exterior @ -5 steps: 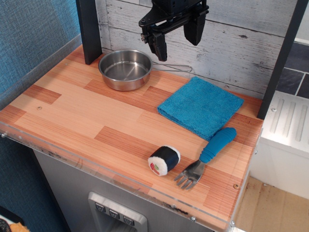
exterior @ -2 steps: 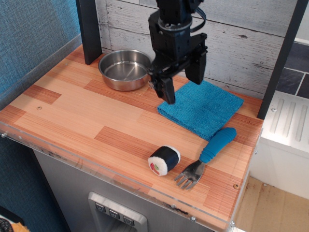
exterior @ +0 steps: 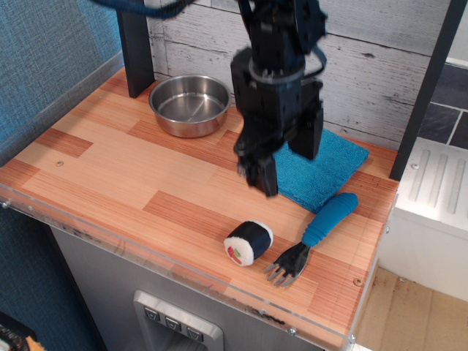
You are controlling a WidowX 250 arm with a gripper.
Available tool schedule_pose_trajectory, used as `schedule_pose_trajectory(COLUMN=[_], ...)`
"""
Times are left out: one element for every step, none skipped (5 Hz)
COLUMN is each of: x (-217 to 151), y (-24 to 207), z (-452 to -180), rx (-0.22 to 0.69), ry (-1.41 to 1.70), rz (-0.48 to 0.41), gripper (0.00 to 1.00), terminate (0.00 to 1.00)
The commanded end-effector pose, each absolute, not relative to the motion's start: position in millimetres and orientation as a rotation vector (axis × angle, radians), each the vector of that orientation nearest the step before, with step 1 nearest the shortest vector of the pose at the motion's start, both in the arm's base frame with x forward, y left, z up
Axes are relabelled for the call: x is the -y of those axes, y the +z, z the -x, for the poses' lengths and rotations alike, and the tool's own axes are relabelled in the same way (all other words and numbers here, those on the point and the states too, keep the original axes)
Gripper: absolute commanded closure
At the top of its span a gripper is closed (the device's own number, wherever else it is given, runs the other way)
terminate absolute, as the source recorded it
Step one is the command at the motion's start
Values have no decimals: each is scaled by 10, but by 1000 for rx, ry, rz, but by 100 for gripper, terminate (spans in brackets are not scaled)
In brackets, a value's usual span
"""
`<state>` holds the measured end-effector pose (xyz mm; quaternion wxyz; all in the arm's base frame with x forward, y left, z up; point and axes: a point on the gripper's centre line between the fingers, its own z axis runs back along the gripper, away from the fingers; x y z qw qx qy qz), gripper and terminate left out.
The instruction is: Place the black object on the blue cloth
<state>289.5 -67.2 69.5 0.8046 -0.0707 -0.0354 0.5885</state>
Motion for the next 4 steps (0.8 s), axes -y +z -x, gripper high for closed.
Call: schedule_pose_trajectory(x=[676, 636, 626, 650], y=[662, 574, 517, 417], z=[-2645, -2529, -2460, -2429], rx=[48, 34, 26, 26], ry=[1169, 1125, 1081, 1070], rz=[66, 10, -24, -34], gripper=[0, 0, 0, 0], terminate=[0, 0, 0, 0])
